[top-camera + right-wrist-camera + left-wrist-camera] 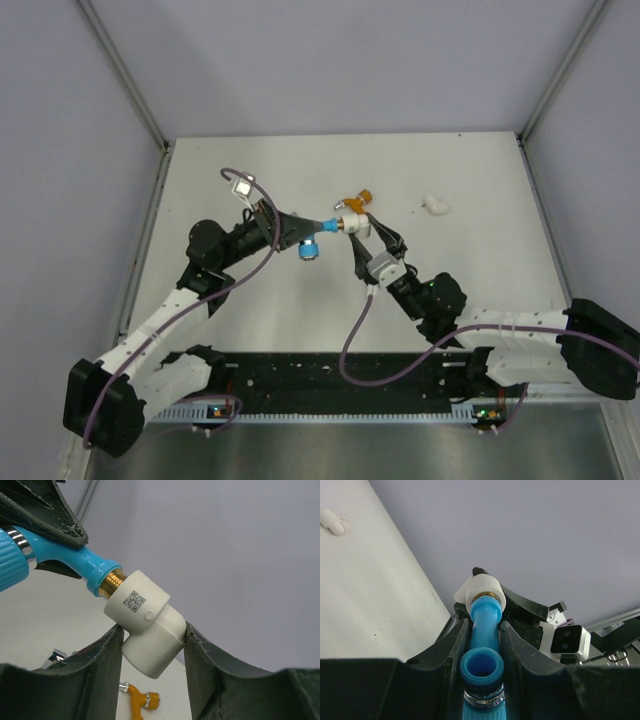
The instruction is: Install the water faucets
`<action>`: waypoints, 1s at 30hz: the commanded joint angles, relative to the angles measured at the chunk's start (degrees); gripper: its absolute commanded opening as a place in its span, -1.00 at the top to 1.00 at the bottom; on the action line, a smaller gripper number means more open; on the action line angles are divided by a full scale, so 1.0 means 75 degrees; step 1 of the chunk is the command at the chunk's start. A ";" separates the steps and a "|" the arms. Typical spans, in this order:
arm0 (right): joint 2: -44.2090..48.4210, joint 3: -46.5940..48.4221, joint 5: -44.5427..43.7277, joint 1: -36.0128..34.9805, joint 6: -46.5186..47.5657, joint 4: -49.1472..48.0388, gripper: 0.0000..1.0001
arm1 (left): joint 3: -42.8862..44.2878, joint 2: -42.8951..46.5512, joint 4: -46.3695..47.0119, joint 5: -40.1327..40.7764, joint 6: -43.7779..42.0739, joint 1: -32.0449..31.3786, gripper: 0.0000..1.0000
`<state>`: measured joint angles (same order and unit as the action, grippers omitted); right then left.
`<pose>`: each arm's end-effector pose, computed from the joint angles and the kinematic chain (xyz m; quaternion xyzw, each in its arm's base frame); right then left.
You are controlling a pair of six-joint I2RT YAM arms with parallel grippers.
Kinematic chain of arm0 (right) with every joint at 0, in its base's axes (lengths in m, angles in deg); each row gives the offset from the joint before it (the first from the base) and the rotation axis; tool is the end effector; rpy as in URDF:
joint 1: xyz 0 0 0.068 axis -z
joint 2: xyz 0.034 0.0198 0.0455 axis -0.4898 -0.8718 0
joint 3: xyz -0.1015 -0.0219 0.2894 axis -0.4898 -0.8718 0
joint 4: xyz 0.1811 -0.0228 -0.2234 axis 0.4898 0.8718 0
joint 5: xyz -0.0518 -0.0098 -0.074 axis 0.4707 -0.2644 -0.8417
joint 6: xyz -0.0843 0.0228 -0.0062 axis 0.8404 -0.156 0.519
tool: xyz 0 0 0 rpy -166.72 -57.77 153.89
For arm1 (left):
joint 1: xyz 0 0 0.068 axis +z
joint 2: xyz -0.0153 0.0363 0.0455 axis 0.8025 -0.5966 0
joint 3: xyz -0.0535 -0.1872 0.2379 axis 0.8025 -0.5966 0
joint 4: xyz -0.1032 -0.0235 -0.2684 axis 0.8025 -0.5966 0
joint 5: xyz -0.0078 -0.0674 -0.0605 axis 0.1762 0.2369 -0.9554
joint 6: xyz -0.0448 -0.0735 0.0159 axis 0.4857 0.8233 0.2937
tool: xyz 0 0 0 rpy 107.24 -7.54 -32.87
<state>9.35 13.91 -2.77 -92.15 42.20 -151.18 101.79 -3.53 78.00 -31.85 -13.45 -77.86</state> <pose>0.1460 0.2296 0.3151 -0.3303 0.4185 0.0539 0.8443 0.2185 -0.1516 0.3525 0.0044 0.6388 -0.6827 0.3548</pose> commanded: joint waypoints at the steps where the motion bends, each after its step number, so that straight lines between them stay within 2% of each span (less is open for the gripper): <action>1: 0.0134 0.0378 0.0077 -0.0107 -0.0287 0.0002 1.00 | -0.0009 0.0354 0.0313 0.0569 -0.0428 -0.0109 1.00; 8: 0.0075 0.0624 -0.0135 -0.0107 -0.0450 0.0494 1.00 | -0.0032 0.0460 0.0102 0.1014 -0.1178 -0.0531 1.00; 13: 0.0099 0.0660 -0.0229 -0.0107 -0.0451 0.0612 1.00 | 0.0143 0.0612 -0.0576 0.1343 -0.1882 -0.0696 1.00; 20: 0.0274 0.0636 -0.0018 -0.0096 -0.0416 0.0869 1.00 | 0.0343 0.0483 -0.0777 0.1062 -0.2186 -0.0707 1.00; 30: 0.0719 0.0905 0.0298 -0.0107 -0.0895 0.2063 1.00 | 0.0460 0.0366 -0.0625 0.0499 -0.3076 -0.0707 1.00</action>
<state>12.58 16.36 -5.65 -92.15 39.01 -138.80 102.75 -0.61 69.85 -25.53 -31.88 -82.54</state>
